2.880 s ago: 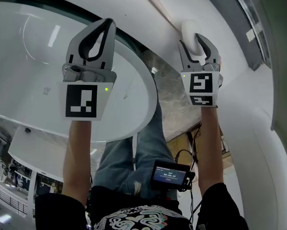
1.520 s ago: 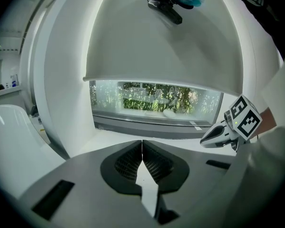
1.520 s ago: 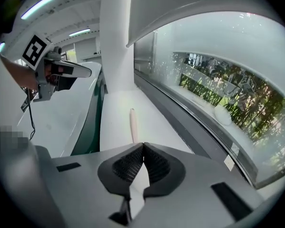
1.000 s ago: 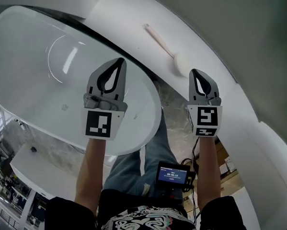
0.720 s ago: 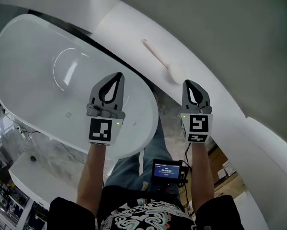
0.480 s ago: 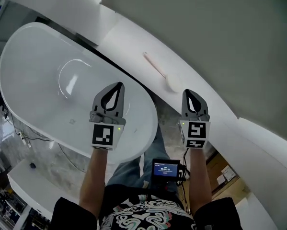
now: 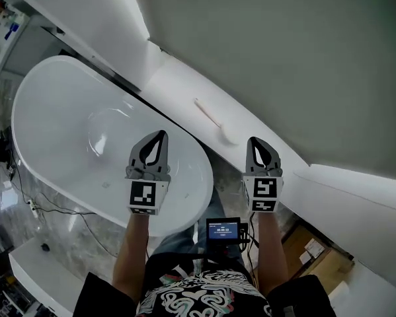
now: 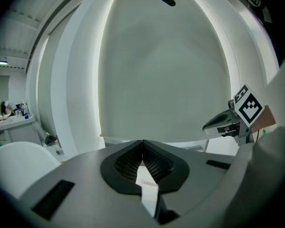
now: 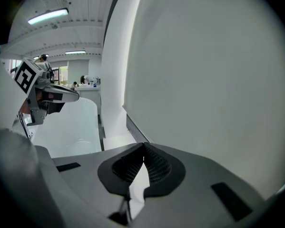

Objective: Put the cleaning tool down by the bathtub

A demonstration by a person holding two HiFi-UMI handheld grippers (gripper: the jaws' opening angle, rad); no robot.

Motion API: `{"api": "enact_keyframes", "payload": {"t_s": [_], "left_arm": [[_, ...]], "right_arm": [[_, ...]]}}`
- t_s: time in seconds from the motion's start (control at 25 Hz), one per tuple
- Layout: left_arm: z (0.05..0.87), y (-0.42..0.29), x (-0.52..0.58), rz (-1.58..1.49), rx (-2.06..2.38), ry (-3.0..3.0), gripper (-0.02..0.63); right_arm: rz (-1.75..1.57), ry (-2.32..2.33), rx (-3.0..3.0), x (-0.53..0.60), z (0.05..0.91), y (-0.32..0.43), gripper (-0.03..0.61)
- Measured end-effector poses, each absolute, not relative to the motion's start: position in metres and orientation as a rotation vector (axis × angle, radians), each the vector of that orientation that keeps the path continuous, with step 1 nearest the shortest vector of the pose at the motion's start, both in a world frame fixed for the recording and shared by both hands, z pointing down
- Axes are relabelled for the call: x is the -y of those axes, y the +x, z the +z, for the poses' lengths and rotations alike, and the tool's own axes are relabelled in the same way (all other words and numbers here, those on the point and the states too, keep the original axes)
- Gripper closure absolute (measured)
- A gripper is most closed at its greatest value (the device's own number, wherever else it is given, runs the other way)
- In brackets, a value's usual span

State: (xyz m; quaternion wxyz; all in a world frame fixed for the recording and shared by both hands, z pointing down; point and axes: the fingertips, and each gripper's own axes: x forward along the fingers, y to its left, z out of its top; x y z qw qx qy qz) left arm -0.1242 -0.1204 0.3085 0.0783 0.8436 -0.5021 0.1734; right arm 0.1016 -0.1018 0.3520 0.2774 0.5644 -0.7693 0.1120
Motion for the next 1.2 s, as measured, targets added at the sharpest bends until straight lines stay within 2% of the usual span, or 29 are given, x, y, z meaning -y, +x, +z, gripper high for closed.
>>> {"api": "enact_keyframes", "payload": {"t_s": [0.64,1.2], "left_arm": [[0.223,-0.102,0.067,0.468,1.518,2.638,0.598],[0.135,-0.114,0.013,0.334,1.537,2.762,0.598]], "right_arm": [[0.256,1.724,2.077,0.028,0.261,0.135,0.551],[0.141,1.893,2.147,-0.032,0.158,0.116,0.551]]}}
